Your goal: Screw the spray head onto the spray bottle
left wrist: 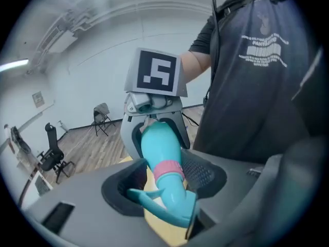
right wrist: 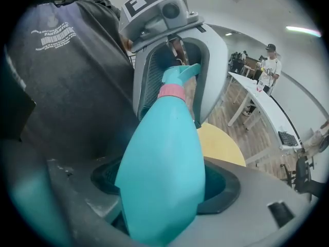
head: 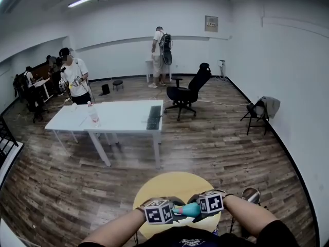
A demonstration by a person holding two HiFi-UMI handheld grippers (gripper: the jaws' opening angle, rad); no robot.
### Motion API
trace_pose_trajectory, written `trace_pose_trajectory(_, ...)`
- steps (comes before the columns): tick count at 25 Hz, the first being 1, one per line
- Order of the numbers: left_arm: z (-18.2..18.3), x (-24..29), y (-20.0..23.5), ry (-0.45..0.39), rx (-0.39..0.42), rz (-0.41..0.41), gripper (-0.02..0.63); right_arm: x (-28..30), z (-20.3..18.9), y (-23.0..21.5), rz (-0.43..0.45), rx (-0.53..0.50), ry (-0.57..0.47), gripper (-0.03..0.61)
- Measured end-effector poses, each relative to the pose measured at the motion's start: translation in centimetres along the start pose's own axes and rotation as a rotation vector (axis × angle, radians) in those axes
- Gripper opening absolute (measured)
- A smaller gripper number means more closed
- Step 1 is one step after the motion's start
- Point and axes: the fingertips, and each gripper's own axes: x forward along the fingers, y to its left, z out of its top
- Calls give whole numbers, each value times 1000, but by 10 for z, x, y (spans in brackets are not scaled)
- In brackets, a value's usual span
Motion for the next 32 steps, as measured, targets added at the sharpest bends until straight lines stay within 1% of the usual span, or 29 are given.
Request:
trace_pose_trajectory(2, 1, -2, 4, -71, -96, 4, 244, -3, 3, -2, -2, 9, -21, 394)
trace_pose_trajectory(4, 2, -5, 8, -141, -166, 34, 263, -5, 6, -2, 0, 11, -40, 394)
trace_pose_trajectory(6, 0, -10, 12, -191, -215, 86, 306, -4, 9, 1, 13, 16, -60, 394)
trace_pose_trajectory(8, -2, -19, 16, -260, -296, 132, 358, -1, 12, 4, 28, 28, -85, 394)
trace_pose_trajectory(11, -9, -46, 26, -406, -434, 182, 365, -1, 14, 2, 32, 59, -126, 394)
trace_pose_trajectory(13, -17, -69, 35, -498, -519, 209, 365, -5, 12, -5, 18, 82, -145, 394)
trace_pose_trajectory(15, -27, -90, 44, -569, -606, 242, 365, -10, 7, -12, 8, 116, -170, 394)
trace_pose_trajectory(16, -33, -96, 45, -582, -630, 251, 365, -12, 5, -13, 9, 133, -181, 394)
trace_pose_trajectory(18, -39, -95, 42, -560, -628, 247, 365, -11, 2, -15, 11, 138, -173, 394)
trace_pose_trajectory(20, -35, -84, 36, -530, -616, 208, 365, -7, 4, -16, 8, 117, -149, 394)
trace_pose_trajectory(24, -22, -56, 25, -487, -619, 112, 362, 1, 21, -16, -3, 60, -125, 394)
trace_pose_trajectory(25, -21, -48, 21, -464, -620, 89, 317, 3, 23, -17, -15, 41, -105, 394)
trace_pose_trajectory(27, -22, -36, 18, -416, -622, 62, 204, 6, 21, -21, -46, 2, -49, 394)
trace_pose_trajectory(29, -24, -31, 17, -397, -623, 48, 190, 9, 15, -22, -69, -28, 1, 394)
trace_pose_trajectory(30, -25, -31, 17, -402, -628, 44, 186, 9, 12, -23, -83, -31, 12, 396)
trace_pose_trajectory(32, -26, -34, 20, -440, -655, 47, 184, 6, 12, -27, -125, -17, -18, 399)
